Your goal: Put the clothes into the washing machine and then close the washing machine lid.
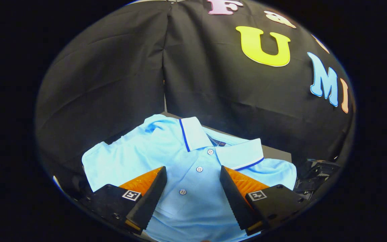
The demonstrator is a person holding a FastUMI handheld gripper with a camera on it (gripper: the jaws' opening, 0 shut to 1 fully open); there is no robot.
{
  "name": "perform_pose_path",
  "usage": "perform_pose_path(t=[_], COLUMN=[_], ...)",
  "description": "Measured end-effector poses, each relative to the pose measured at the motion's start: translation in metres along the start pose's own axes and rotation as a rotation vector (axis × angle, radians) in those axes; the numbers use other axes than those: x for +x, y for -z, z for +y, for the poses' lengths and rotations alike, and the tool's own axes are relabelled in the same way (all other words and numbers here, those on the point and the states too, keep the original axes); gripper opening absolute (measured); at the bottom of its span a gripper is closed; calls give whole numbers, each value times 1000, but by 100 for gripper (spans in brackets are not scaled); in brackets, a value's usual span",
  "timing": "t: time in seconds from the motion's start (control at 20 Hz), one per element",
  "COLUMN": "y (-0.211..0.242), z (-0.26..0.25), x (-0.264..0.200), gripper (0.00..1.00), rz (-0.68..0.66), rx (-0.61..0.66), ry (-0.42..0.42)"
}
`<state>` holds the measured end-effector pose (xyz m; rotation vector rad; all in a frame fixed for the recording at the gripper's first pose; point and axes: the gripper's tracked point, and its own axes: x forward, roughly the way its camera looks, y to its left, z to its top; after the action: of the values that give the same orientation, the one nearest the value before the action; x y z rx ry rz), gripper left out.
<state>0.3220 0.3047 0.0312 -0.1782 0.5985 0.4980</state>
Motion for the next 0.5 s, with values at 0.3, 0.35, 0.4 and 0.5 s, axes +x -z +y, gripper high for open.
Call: perform_pose_path(t=[0.3,0.35,0.4,0.5], y=[6,5,5,4], z=[-2,-3,-3,-4], x=[7,6,8,9], gripper=[98,98,95,81], rz=[54,61,64,61], rx=[56,42,30,38], ry=[-32,-31,-36,-43])
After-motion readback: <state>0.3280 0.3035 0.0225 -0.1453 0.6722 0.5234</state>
